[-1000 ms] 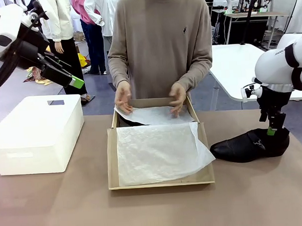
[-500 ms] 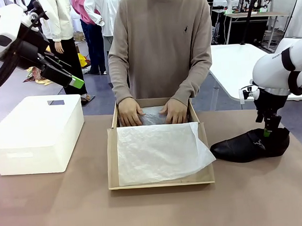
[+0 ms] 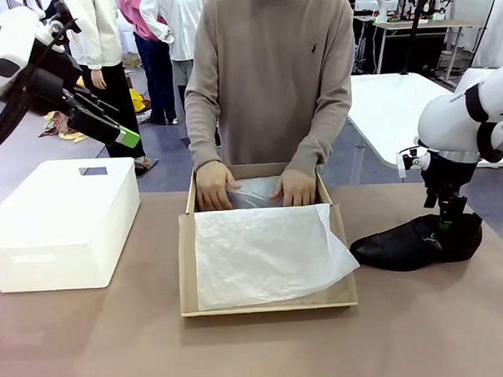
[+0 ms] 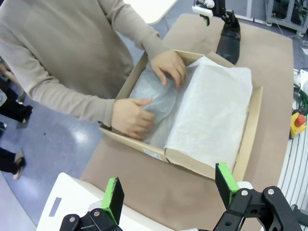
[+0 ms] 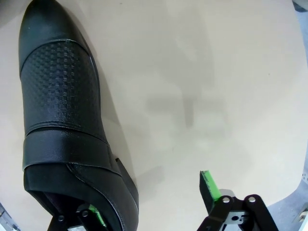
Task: Pack the shoes into the box.
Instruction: Place the other shoe of the Shoes into the Shoes Box.
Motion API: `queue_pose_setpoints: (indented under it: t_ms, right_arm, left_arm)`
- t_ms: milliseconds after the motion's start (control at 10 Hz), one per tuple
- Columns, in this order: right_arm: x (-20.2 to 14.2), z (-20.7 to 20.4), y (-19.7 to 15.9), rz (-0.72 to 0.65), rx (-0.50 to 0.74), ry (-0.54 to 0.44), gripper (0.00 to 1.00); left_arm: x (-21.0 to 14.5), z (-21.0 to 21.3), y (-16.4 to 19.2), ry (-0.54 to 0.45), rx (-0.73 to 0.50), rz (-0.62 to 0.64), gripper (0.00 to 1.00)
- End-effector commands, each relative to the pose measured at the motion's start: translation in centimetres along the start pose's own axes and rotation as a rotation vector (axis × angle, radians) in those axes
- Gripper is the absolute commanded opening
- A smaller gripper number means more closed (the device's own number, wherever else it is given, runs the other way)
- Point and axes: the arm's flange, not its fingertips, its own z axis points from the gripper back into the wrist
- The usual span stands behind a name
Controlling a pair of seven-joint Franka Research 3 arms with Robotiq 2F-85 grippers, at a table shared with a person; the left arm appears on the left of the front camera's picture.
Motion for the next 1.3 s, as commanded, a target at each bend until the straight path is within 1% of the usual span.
queue_pose_setpoints:
  t_ms: [0,400,500,900,1000,1100,1200]
  right_arm:
    - [-0.1,-0.1,0.0,0.039,0.017,-0.002,0.68]
    - [0.0,-0.1,0.1,0.065,0.069,0.006,0.02]
    - [0.0,0.0,0.1,0.066,0.078,0.007,0.00]
    - [-0.5,1.1,0.1,0.034,0.106,-0.011,0.00]
    - [-0.8,1.9,0.1,0.009,0.102,-0.003,0.00]
    - [-1.1,2.7,0.0,-0.021,0.096,-0.016,0.00]
    - [-1.4,3.8,-0.3,-0.073,0.090,-0.005,0.00]
  left_arm:
    - [-0.1,0.1,0.0,-0.007,-0.008,0.001,1.00]
    - [-0.1,0.1,0.0,-0.007,-0.008,0.001,1.00]
    - [-0.1,0.1,0.0,-0.007,-0.008,0.001,1.00]
    - [-0.1,0.1,0.0,-0.007,-0.008,0.001,1.00]
    - [-0.1,0.1,0.0,-0.007,-0.008,0.001,1.00]
    - [-0.1,0.1,0.0,-0.007,-0.008,0.001,1.00]
    - [-0.1,0.1,0.0,-0.007,-0.008,0.001,1.00]
